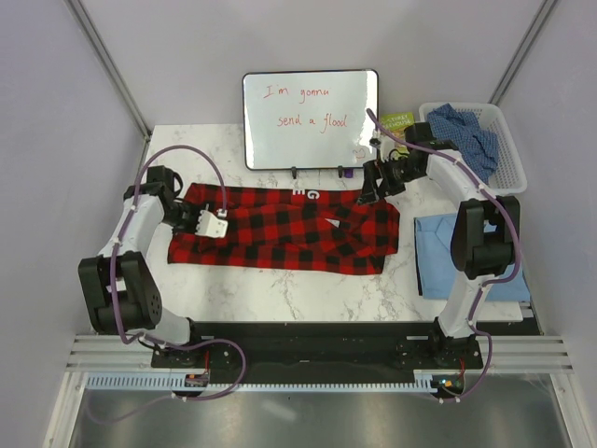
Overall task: Fold and stack the long sleeve shirts
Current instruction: Fold the shirt
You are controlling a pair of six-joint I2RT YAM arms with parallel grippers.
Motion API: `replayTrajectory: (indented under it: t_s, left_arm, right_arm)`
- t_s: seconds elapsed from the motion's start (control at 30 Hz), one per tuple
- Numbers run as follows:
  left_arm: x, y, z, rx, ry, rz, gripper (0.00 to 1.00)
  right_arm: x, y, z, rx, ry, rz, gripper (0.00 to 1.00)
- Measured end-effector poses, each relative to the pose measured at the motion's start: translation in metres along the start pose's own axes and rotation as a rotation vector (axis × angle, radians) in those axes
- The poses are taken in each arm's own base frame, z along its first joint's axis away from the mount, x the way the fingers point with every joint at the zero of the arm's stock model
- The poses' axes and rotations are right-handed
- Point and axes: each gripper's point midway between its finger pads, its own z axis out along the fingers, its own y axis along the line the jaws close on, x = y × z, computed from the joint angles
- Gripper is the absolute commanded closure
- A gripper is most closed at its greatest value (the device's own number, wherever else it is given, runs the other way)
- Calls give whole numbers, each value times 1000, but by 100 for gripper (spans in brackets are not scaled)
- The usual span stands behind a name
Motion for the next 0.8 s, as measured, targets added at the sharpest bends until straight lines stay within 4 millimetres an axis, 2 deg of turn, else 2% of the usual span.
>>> replayTrajectory:
  t_s: [0.13,0.2,0.23,0.3,0.37,0.43,0.5,0.57,0.7,0.8]
  left_arm:
    - [6,8,10,-3,-12,-1,98]
    - [10,17,13,-7,-17,-1,93]
    - [12,21,14,-13,-19,0,84]
    - [17,30,14,-23,-18,3,76]
    - [23,39,15,-36,-12,7,63]
    - [30,47,14,-55,-2,9,54]
    - [36,48,12,-69,6,2,51]
    - [43,47,8,-76,15,-16,51]
    - [49,43,5,-90,12,-82,57]
    - [41,43,7,-105,-29,-173,59]
  right_arm:
    - [0,3,2,-2,7,-14,7]
    - [1,5,4,-2,13,-19,8]
    - [1,6,4,-2,16,-23,9]
    - [2,8,6,-2,23,-32,12]
    - [3,11,9,-5,33,-40,13]
    - [3,17,12,-13,41,-51,15]
    - [3,22,14,-21,47,-62,17]
    - [1,29,18,-30,52,-79,19]
    - [-5,44,31,-52,58,-117,46]
    - [-7,57,46,-72,66,-127,54]
